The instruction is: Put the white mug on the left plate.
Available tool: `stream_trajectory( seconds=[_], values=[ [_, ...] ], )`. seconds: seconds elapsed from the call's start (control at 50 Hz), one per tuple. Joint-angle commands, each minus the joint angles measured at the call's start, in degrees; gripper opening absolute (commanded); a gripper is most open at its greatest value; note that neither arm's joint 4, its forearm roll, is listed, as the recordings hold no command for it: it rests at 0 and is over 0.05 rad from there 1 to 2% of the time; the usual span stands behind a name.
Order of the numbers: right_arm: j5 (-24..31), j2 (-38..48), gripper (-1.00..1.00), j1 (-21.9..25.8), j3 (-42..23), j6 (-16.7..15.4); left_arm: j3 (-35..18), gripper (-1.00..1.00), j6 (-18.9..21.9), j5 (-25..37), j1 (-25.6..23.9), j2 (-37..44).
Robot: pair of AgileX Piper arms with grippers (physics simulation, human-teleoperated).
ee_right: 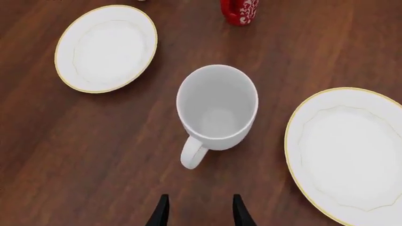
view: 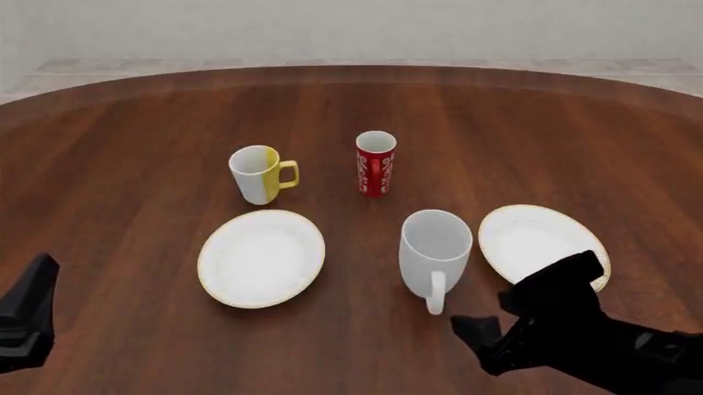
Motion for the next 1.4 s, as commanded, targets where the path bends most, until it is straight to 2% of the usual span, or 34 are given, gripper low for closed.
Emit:
stream_trajectory(
  seconds=[0.02,0.2,0.56,1.4],
  values=[
    [-2.0,2.9,1.0,-0.2,-0.6,0.8,-0.8,1.0,-0.2,0.9,0.5,-0.6],
    [-3.1,4.9,1.0,-0.5,-1.0,1.7,-1.0,1.0,-0.5,1.1,0.6,-0.7],
    [-5.7,9.8,1.0,1.9,-2.7,4.4,-1.7,1.0,-1.0,1.5,1.3,-0.8],
    [-12.8,21.0,1.0,2.4,-4.7,7.2,-1.3,1.0,-1.2,1.2,1.6,-0.7]
  ],
)
